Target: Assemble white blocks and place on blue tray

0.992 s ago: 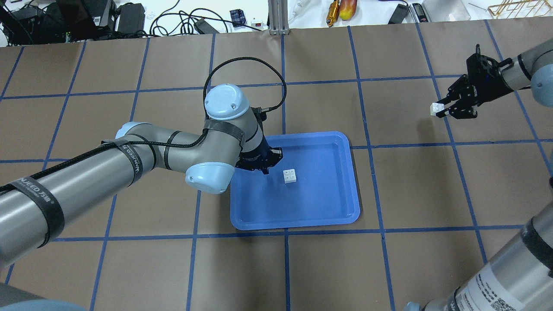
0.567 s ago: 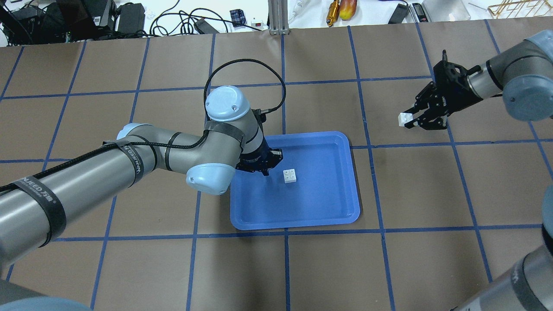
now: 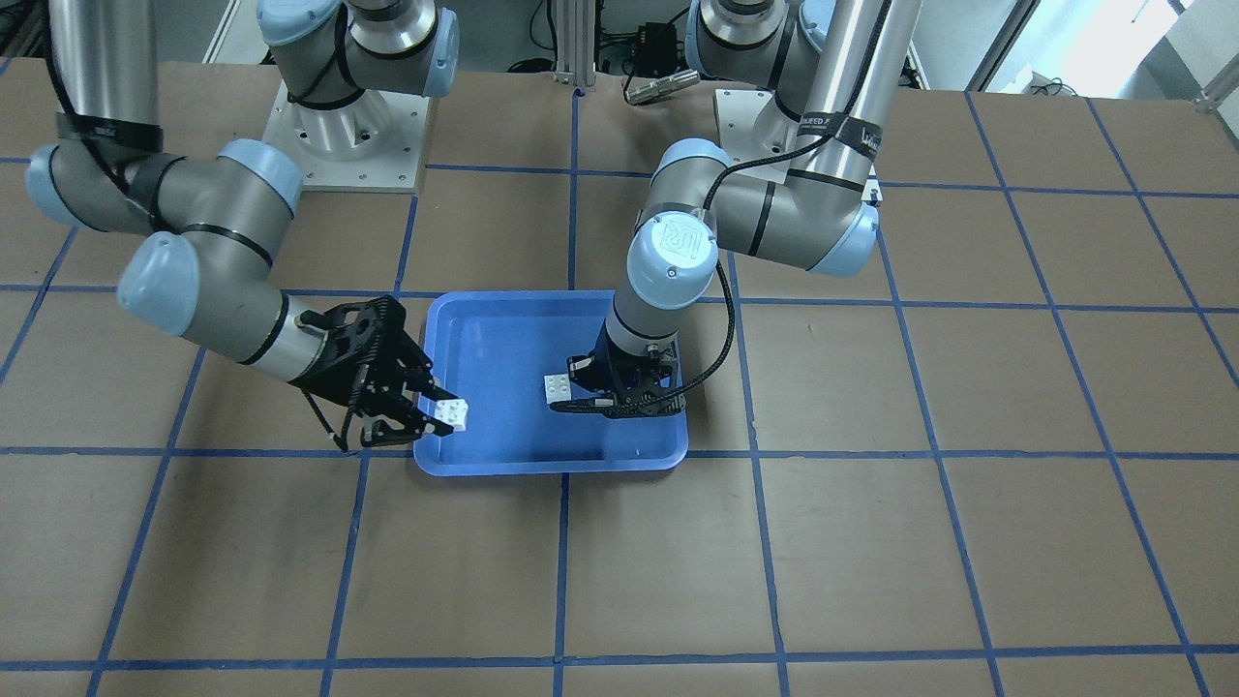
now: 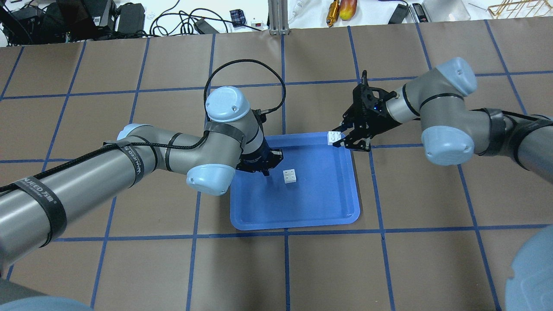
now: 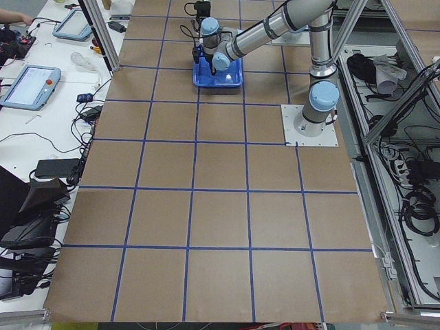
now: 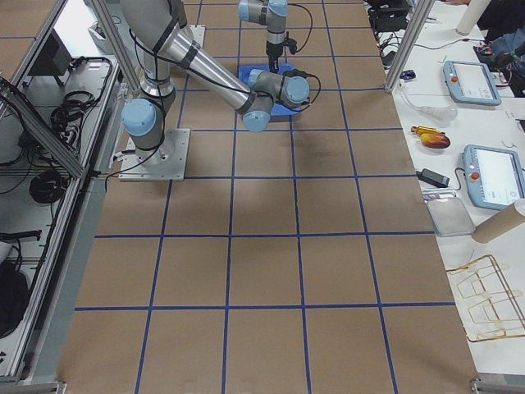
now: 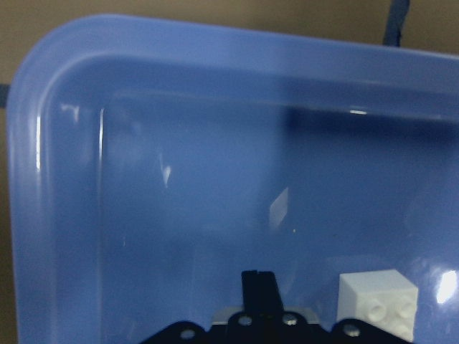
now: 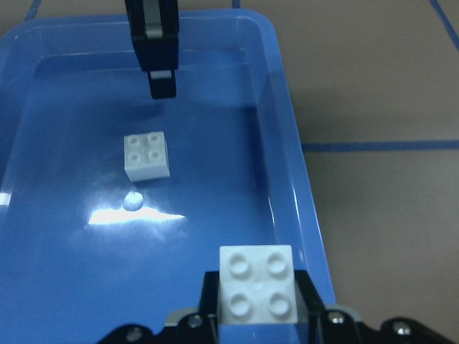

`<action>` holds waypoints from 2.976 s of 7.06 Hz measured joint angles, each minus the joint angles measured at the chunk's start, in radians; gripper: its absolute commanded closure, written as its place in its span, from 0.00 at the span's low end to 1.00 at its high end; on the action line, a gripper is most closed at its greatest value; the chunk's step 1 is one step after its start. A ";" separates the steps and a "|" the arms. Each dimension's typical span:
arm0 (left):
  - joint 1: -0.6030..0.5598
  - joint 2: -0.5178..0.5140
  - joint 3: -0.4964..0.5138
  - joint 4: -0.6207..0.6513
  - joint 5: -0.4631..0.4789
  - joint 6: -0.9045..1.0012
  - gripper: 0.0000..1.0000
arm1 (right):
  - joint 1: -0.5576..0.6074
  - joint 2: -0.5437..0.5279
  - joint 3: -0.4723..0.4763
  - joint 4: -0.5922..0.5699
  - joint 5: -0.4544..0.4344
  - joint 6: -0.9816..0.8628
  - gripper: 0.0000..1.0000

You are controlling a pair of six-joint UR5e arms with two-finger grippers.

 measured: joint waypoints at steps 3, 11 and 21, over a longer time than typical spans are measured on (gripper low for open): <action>-0.007 -0.001 -0.001 0.005 -0.038 -0.043 1.00 | 0.092 0.032 0.057 -0.106 0.006 0.031 1.00; -0.011 0.001 -0.001 0.009 -0.042 -0.049 1.00 | 0.119 0.047 0.133 -0.234 0.007 0.112 1.00; -0.011 -0.003 0.000 0.009 -0.041 -0.084 1.00 | 0.125 0.082 0.134 -0.251 0.006 0.118 1.00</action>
